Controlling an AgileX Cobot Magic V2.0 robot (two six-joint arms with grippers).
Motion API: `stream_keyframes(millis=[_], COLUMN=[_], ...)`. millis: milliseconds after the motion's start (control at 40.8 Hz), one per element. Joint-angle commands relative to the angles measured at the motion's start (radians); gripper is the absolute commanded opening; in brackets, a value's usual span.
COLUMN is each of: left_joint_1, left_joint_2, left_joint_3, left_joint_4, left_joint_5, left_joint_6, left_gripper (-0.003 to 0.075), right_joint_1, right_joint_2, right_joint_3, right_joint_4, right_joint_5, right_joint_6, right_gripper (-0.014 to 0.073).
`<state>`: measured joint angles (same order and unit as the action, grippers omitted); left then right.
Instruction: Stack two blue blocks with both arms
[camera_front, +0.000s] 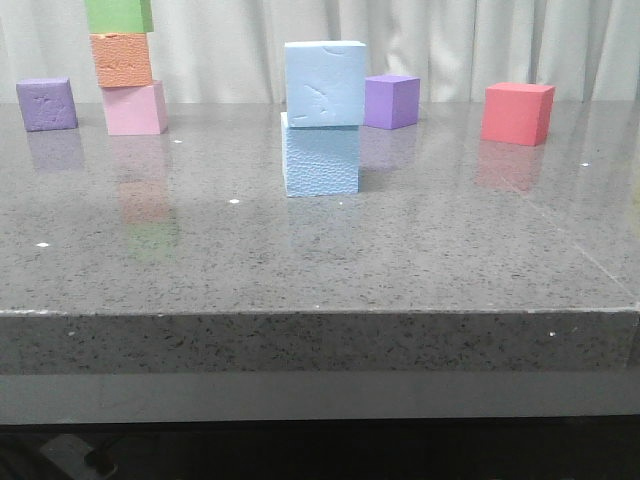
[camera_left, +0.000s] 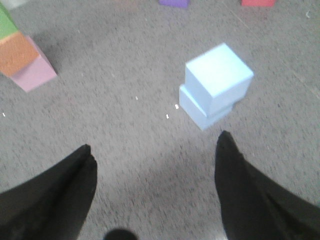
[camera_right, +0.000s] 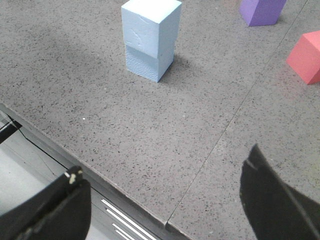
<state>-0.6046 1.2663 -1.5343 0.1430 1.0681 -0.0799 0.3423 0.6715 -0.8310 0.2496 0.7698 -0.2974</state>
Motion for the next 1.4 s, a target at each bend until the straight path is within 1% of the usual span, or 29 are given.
stream_keyframes(millis=[0, 98, 196, 416, 661, 808, 882, 955, 1029, 1102, 1127, 1200, 1225, 1323, 1372], left_joint_1=[-0.008, -0.008, -0.008, -0.008, -0.008, -0.008, -0.008, -0.008, -0.008, -0.008, -0.008, -0.008, -0.008, -0.008, -0.008], left_joint_2=[-0.137, -0.249, -0.365, -0.607, -0.793, -0.829, -0.829, -0.829, -0.829, -0.829, -0.829, -0.829, -0.829, -0.829, -0.829], left_joint_3=[0.121, 0.268, 0.384, 0.566, 0.660, 0.689, 0.696, 0.705, 0.709, 0.708, 0.708, 0.708, 0.708, 0.708, 0.708], left_joint_4=[0.010, 0.017, 0.017, -0.009, -0.018, -0.029, -0.056, -0.093, -0.109, -0.105, -0.102, -0.102, -0.102, -0.102, -0.102], left_joint_5=[-0.126, -0.169, -0.174, -0.165, -0.167, -0.167, -0.171, -0.196, -0.215, -0.227, -0.230, -0.249, -0.256, -0.295, -0.305], left_joint_6=[-0.049, -0.068, -0.080, -0.080, -0.078, -0.062, -0.039, -0.011, -0.011, -0.009, -0.006, 0.007, 0.007, 0.007, 0.007], left_gripper=[0.0480, 0.0480, 0.0480, 0.0480, 0.0480, 0.0475, 0.0459, 0.0440, 0.0425, 0.0392, 0.0376, 0.0302, 0.0267, 0.0138, 0.0080], right_joint_1=[-0.004, -0.004, -0.004, -0.004, -0.004, -0.004, -0.004, -0.004, -0.004, -0.004, -0.004, -0.004, -0.004, -0.004, -0.004], right_joint_2=[-0.004, -0.004, -0.004, -0.004, -0.004, -0.004, -0.004, -0.004, -0.004, -0.004, -0.004, -0.004, -0.004, -0.004, -0.004], right_joint_3=[-0.024, -0.024, -0.024, -0.024, -0.024, -0.024, -0.024, -0.024, -0.024, -0.024, -0.024, -0.024, -0.024, -0.024, -0.024], right_joint_4=[0.018, 0.018, 0.018, 0.018, 0.018, 0.018, 0.018, 0.018, 0.018, 0.018, 0.018, 0.018, 0.019, 0.036, 0.038], right_joint_5=[-0.075, -0.075, -0.075, -0.075, -0.075, -0.075, -0.075, -0.075, -0.075, -0.072, -0.071, -0.064, -0.064, -0.063, -0.063], right_joint_6=[-0.009, -0.009, -0.009, -0.009, -0.009, -0.009, -0.009, -0.009, -0.009, -0.009, -0.009, -0.009, -0.009, -0.009, -0.009], right_gripper=[0.0612, 0.0612, 0.0612, 0.0612, 0.0612, 0.0612, 0.0612, 0.0592, 0.0525, 0.0408, 0.0348, 0.0187, 0.0125, -0.0064, -0.0125])
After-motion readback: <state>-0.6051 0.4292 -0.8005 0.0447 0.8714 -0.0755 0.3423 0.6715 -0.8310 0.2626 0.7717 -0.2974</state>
